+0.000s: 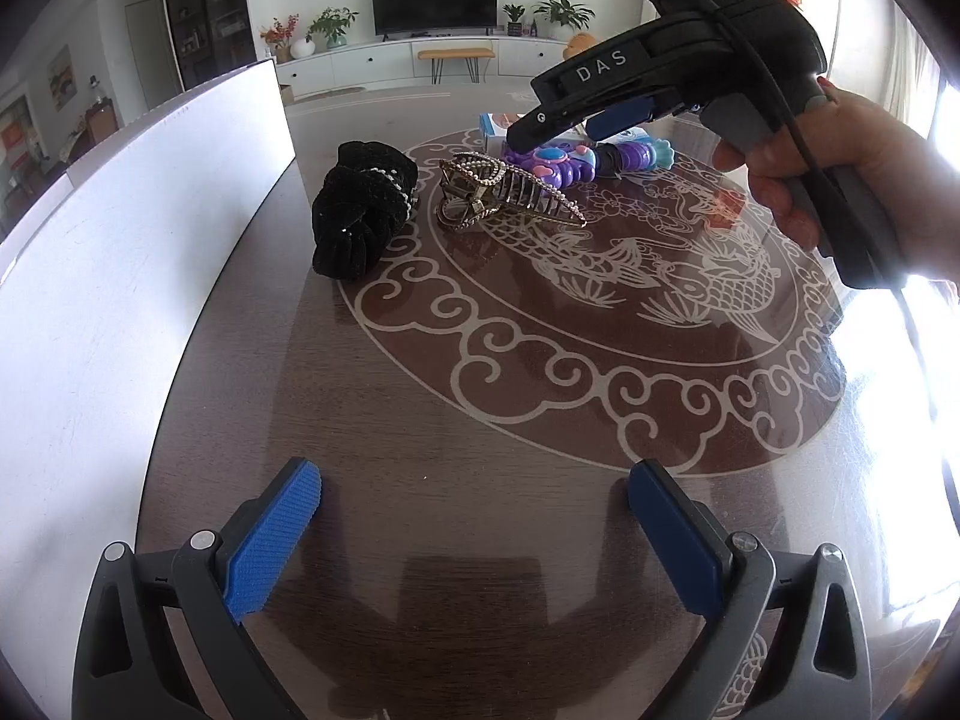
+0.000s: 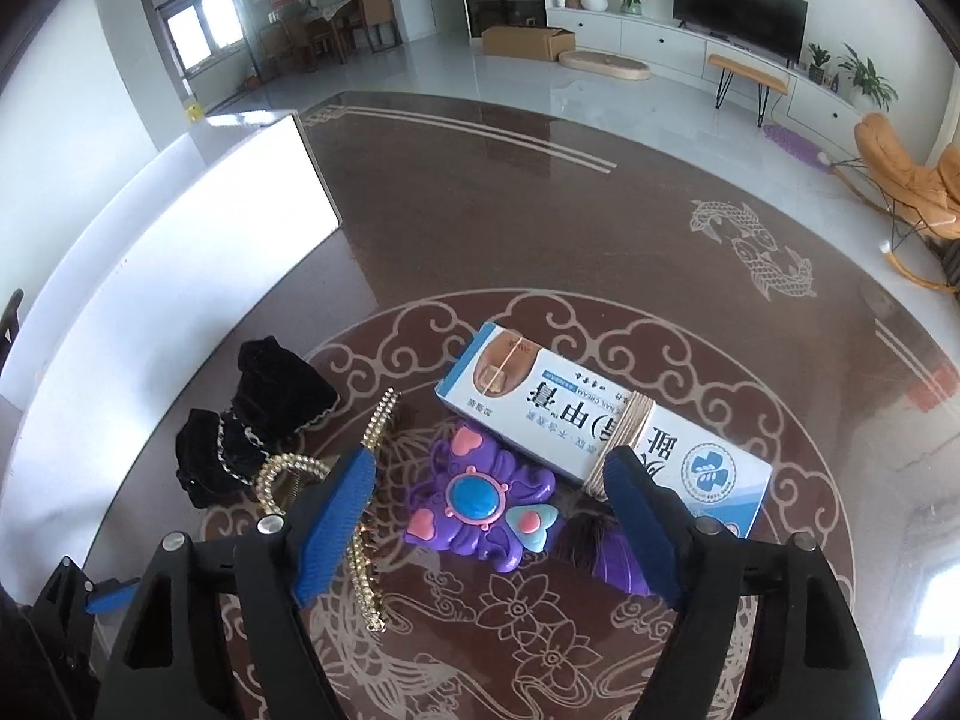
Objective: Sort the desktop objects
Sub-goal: 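Lower the right gripper onto the purple butterfly toy wand handle and close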
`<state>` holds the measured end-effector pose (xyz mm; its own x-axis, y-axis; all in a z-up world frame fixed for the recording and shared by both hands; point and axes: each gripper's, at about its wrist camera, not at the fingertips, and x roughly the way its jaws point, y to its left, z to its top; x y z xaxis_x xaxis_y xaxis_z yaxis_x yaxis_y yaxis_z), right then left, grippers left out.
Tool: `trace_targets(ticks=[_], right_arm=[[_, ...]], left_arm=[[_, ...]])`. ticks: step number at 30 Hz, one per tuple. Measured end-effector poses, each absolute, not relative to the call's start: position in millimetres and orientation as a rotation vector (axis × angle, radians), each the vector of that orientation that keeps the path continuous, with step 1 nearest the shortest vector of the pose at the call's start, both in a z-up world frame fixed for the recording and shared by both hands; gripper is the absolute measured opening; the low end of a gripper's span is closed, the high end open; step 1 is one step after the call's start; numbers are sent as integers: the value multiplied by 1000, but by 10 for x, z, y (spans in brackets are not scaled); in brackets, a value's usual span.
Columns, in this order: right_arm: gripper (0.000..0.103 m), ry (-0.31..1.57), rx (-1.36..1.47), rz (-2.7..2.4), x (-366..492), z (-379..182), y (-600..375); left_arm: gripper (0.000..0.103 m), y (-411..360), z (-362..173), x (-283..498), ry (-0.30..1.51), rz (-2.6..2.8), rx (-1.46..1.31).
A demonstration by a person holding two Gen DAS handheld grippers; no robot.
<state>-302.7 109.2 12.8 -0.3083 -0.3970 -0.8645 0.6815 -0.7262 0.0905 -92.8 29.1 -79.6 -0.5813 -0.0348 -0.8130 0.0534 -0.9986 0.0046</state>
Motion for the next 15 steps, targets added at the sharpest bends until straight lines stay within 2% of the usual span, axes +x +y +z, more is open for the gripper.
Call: trace_targets(ticks=[10,15], right_arm=[[75,282,1335,-1837,-2522,141,1482],[75,487,1313,-1899,-2443,43,1408]], left_arm=[[103,291,-805,-950,31,-2748,1410],[103,290,-807,-951,32,-2749,1410]])
